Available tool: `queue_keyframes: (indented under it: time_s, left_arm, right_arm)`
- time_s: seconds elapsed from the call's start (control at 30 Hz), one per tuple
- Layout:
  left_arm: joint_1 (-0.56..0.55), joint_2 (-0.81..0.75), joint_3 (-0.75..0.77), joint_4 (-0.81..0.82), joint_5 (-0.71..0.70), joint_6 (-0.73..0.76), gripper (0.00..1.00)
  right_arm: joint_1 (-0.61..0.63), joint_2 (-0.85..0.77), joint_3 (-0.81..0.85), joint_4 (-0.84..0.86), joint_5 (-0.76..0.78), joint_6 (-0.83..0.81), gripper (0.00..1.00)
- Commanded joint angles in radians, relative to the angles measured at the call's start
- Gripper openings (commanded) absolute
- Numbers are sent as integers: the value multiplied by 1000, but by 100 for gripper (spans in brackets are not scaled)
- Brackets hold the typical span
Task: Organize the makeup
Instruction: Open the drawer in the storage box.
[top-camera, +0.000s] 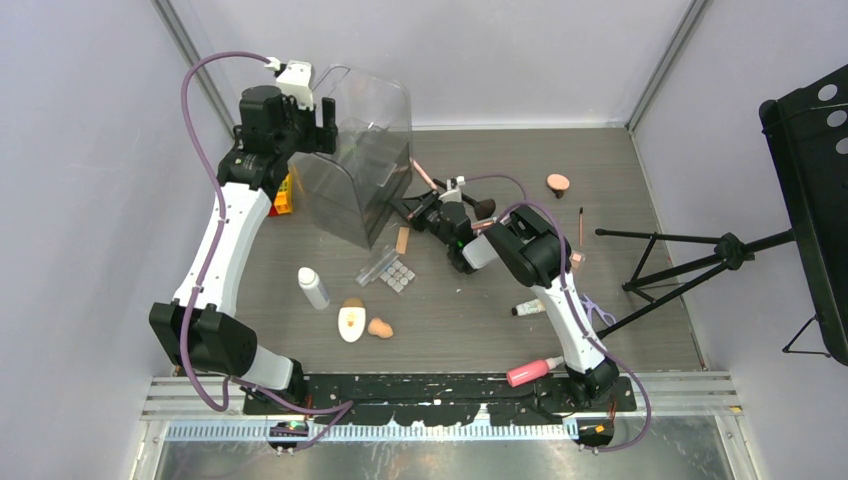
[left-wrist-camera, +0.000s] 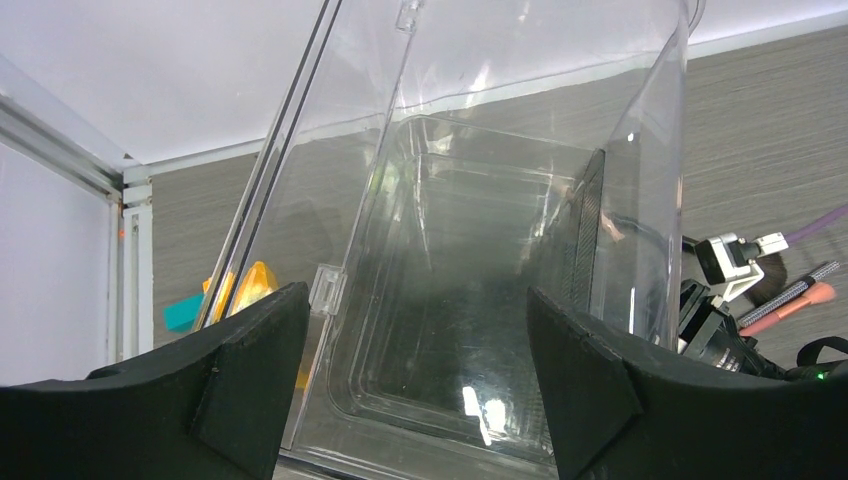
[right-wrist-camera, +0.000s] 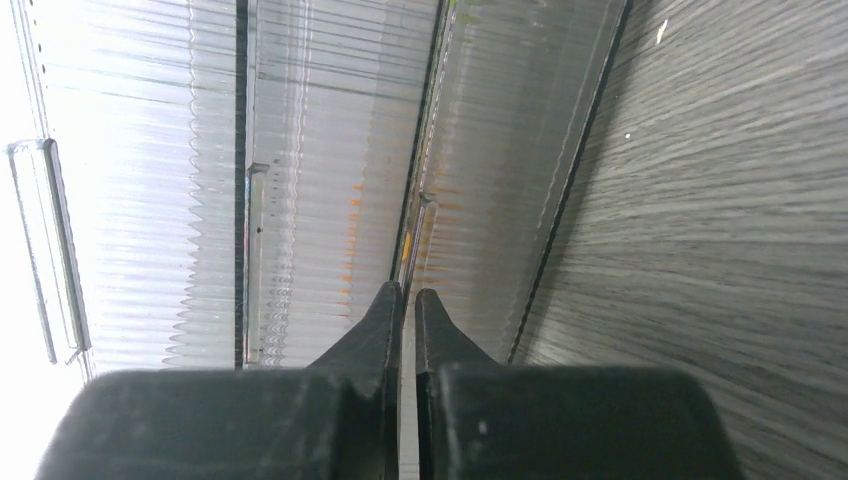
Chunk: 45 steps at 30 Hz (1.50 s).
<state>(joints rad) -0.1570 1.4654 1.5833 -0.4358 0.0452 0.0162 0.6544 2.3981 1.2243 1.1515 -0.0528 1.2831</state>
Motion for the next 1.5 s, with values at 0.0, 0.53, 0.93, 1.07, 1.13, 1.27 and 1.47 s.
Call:
queue_keyframes:
  time_s: [0.0, 0.53, 0.93, 1.07, 1.13, 1.27, 1.47]
  left_arm:
    - [2, 9, -21, -89, 0, 4, 81]
    - [2, 13, -19, -90, -8, 6, 82]
    - [2, 13, -17, -98, -88, 20, 82]
    - [1, 11, -17, -99, -89, 22, 82]
    - [2, 13, -16, -99, -89, 21, 82]
    - [2, 14, -16, -100, -90, 24, 82]
    - [2, 13, -17, -102, -93, 26, 82]
  right_arm:
    - [15, 6, 26, 61, -4, -2, 3]
    - [-32, -81, -172, 177, 40, -1, 0]
    - [-36, -130, -242, 165, 30, -48, 1]
    - [-37, -158, -279, 159, 34, -73, 0]
    - [-36, -170, -295, 157, 36, -84, 0]
    - [-38, -182, -323, 159, 37, -92, 0]
    - [-43, -205, -375, 167, 45, -108, 0]
